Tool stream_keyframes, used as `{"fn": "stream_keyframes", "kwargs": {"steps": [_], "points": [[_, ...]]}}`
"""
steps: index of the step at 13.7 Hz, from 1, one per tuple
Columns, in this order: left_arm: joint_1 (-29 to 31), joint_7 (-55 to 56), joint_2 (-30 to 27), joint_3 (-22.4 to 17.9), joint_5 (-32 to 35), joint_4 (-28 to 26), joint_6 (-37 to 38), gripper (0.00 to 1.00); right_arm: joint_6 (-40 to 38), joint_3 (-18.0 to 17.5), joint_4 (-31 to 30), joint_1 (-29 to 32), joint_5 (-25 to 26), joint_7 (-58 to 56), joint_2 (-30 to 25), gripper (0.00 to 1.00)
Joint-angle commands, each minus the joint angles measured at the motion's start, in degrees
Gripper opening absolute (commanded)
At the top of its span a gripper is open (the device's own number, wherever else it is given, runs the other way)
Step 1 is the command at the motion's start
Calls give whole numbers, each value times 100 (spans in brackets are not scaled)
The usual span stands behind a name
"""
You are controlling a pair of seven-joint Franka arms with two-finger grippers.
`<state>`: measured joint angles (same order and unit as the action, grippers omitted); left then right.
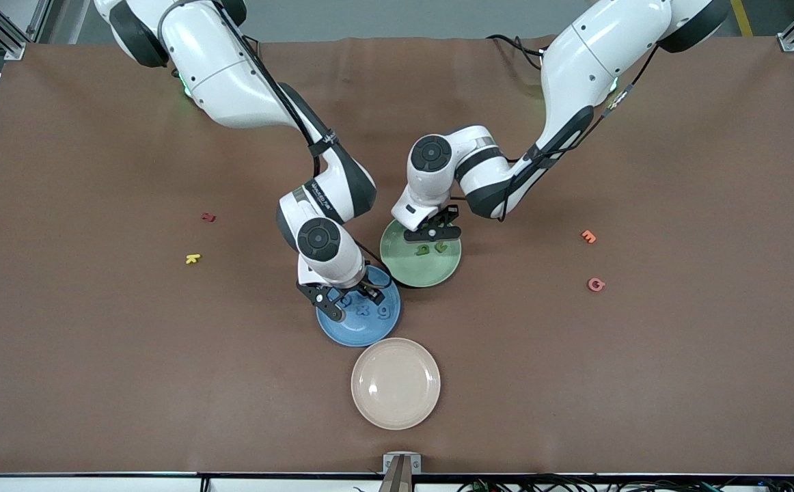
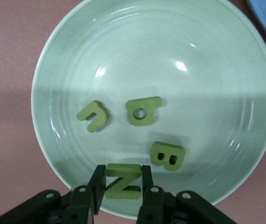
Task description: Sort letters by color into matching plates
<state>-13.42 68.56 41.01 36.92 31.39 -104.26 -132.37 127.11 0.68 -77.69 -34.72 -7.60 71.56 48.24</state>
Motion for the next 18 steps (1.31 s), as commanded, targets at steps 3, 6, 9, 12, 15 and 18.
{"fn": "stream_keyframes", "kwargs": {"steps": [3, 6, 9, 12, 15, 18], "points": [[32, 44, -67, -36, 104, 19, 62, 79, -151, 37, 87, 141, 13, -2, -95, 100], [155, 26, -189, -27, 104, 37, 71, 94, -519, 64, 78, 359, 30, -438, -192, 100], [550, -18, -470, 8, 43, 89, 71, 97, -1273, 73, 69, 746, 30, -1529, -428, 100], [796, -53, -559, -1, 34, 405, 106, 97, -1844, 81, -150, 1307, 48, -2729, -893, 100], [1051, -350, -577, 34, 17, 441, 106, 99, -2636, 90, -159, 1984, 135, -4102, -1315, 100], [1403, -903, -603, 131, -263, 450, 97, 99, -2911, 81, -491, 2434, 740, -5123, -1833, 100]]}}
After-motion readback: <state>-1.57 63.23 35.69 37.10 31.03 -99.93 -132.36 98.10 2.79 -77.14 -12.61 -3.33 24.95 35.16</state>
